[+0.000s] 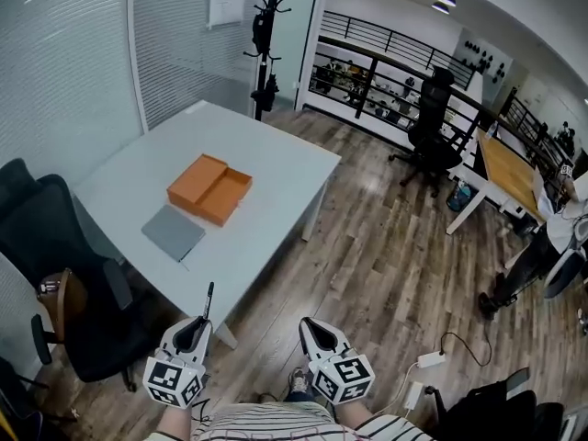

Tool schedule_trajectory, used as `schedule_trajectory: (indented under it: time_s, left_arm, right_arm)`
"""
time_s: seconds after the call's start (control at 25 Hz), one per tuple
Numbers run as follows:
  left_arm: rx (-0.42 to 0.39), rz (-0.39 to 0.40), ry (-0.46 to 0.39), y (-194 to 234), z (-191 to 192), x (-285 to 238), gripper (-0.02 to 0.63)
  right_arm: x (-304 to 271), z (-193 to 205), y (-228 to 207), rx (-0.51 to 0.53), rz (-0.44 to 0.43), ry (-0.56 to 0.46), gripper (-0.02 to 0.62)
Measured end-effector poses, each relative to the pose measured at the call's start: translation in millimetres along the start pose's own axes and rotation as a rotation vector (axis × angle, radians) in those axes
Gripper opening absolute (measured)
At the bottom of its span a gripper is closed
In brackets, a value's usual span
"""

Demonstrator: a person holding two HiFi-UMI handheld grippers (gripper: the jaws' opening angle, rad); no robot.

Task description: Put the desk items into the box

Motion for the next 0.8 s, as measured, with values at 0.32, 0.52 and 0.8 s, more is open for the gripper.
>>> schedule_trajectory:
  time_s: [0.32, 0.52, 0.8]
  left_arm:
    - [0.043, -0.071, -0.026, -31.8, -37.0, -83.0, 0.067]
    - [0.068, -0.089, -0.03, -65.6, -48.2, -124.9, 0.067]
    - [0.068, -0.105, 0.007, -80.7, -52.5, -157.5, 0.067]
  right_arm:
    - [-13.6, -32.0, -98.3, 0.044, -0.056, 0.024, 0.026]
    - [-13.7, -38.5, -146.7, 0.064, -0.102, 0.05, 0.026]
    - [-21.4, -43.5, -187.8, 0.048, -0.121, 0.051, 0.026]
Point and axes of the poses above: the fingertips, and each gripper's own axes: x backward along the fingers, y to its left, z out of its underside, the point moved 3 cm from there along x, backward along the fingers, and after that the axes turned 13 degrees about y, right-handed, at the moved point
